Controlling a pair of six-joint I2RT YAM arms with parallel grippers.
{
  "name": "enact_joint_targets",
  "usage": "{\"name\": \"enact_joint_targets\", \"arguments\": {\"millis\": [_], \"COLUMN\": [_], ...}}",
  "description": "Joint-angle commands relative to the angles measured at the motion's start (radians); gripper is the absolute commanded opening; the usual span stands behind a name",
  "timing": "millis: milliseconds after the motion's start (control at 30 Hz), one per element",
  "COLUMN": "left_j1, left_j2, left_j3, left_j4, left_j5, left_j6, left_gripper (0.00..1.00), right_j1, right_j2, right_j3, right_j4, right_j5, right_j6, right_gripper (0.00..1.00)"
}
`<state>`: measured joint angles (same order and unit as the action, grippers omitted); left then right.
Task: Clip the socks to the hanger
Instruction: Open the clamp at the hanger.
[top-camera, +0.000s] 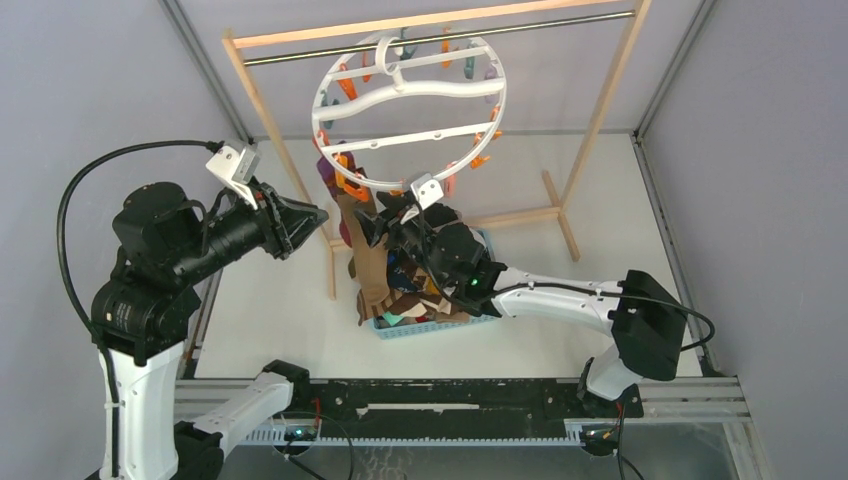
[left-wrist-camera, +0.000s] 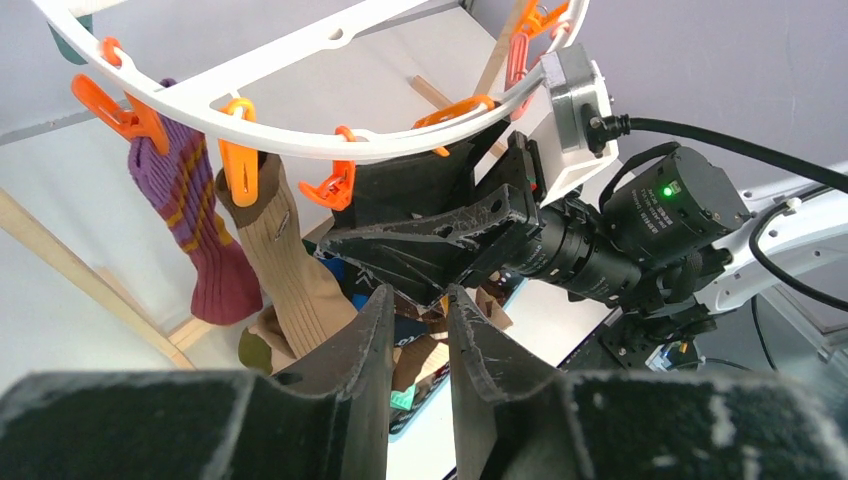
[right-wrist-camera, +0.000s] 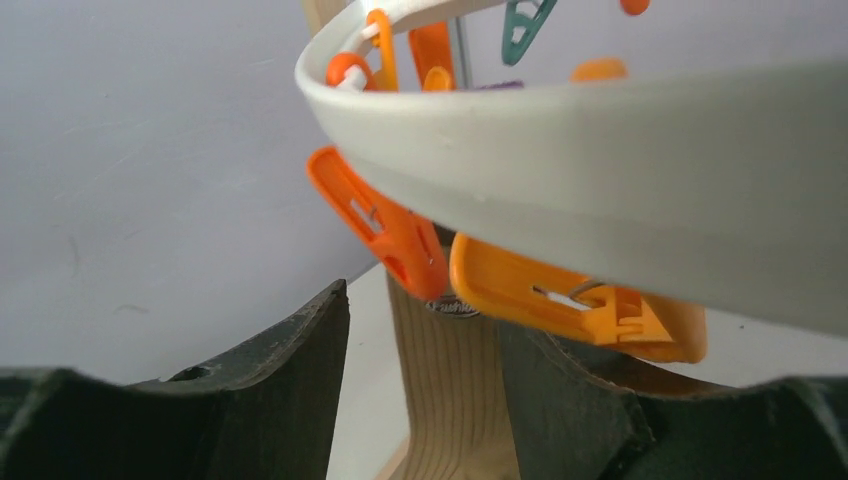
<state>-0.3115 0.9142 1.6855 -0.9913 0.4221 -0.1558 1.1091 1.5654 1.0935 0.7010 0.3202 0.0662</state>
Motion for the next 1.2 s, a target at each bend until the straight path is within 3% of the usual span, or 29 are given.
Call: {"name": "enact_joint_targets", "arguments": {"millis": [0, 200, 533, 700, 867, 1167], "left_j1": [0.006, 0.007, 0.008, 0.008, 0.009, 0.017], "left_j2": [-0.002, 0.002, -0.001, -0.018, -0.025, -0.010], "left_j3": [0.016, 0.013, -0.006, -0.084, -0.168, -0.218], "left_j4": [0.016, 0.016, 0.030, 0.097, 0.175, 0.330], "left_j5": [0.012, 0.014, 0.020, 0.017, 0.028, 0.016], "left_j6": [0.021, 0.024, 0.015, -0.030, -0.118, -0.285], "left_gripper": [0.28, 0.28, 0.28, 0.30, 0.48, 0.56], "right_j1": [0.019, 0.051, 0.101, 0.128, 0.138, 0.137], "right_j2": [0.011, 0.050, 0.024, 0.001, -0.021, -0.046], "right_j3": [0.067, 0.110, 0.099, 0.100, 0.095, 0.090], "right_j4": [0.122, 0.172, 0.139, 0.130, 0.106, 0.089], "right_j5": [0.093, 0.114, 0.114, 0.092, 0.043, -0.017], "right_j6": [-0.142, -0.264, -0.348, -0.367, -0.313, -0.242], "right_gripper": [0.62, 0.56, 0.26, 0.09, 0.06, 0.05]}}
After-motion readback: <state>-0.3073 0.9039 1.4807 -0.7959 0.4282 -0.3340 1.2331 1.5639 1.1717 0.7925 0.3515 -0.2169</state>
